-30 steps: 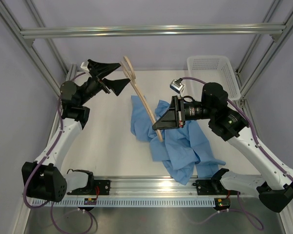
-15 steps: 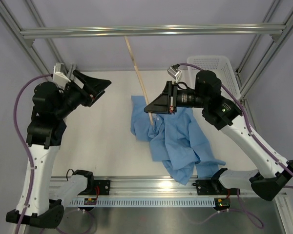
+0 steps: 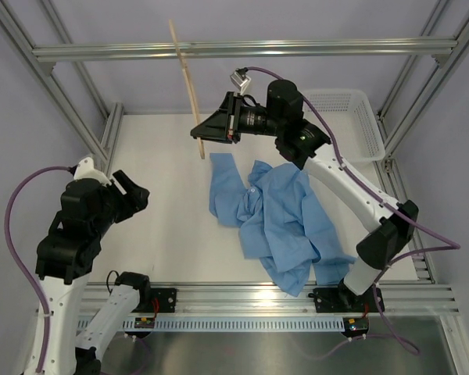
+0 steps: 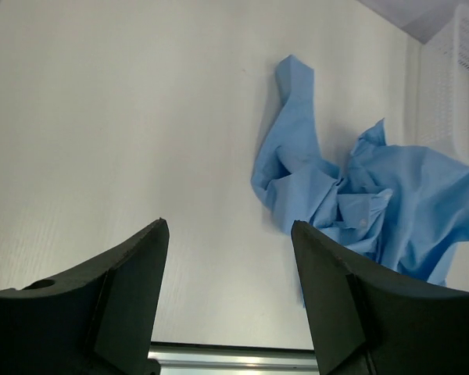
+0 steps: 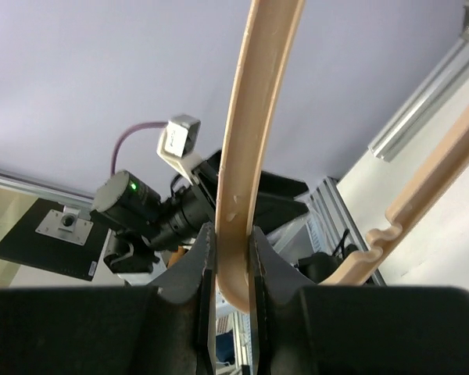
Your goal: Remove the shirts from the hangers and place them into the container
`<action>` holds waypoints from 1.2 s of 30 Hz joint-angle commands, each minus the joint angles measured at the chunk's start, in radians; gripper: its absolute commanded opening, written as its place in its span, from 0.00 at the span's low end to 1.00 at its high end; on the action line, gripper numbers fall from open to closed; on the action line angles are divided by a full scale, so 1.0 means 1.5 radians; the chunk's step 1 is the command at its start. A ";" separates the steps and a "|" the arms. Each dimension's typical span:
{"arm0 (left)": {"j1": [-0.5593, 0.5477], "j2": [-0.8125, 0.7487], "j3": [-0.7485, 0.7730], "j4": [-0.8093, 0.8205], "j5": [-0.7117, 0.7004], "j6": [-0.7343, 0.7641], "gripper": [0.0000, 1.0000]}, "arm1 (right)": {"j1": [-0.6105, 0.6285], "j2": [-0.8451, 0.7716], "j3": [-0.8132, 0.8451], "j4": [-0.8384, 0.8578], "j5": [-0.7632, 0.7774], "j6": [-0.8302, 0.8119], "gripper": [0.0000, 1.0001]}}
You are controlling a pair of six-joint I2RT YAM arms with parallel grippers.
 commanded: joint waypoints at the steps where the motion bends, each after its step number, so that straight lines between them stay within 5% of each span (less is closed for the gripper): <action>1: -0.003 -0.017 0.001 -0.016 -0.051 0.038 0.68 | 0.025 0.045 0.090 0.114 0.010 0.019 0.00; 10: -0.003 -0.037 0.056 -0.074 -0.081 0.041 0.68 | 0.082 0.171 0.226 0.143 0.097 0.029 0.00; 26: -0.003 -0.064 0.090 -0.148 -0.095 0.035 0.68 | 0.154 0.191 0.186 0.122 0.362 0.032 0.00; 36: -0.003 -0.067 0.113 -0.168 -0.097 0.043 0.69 | 0.188 0.216 0.257 0.047 0.426 0.154 0.00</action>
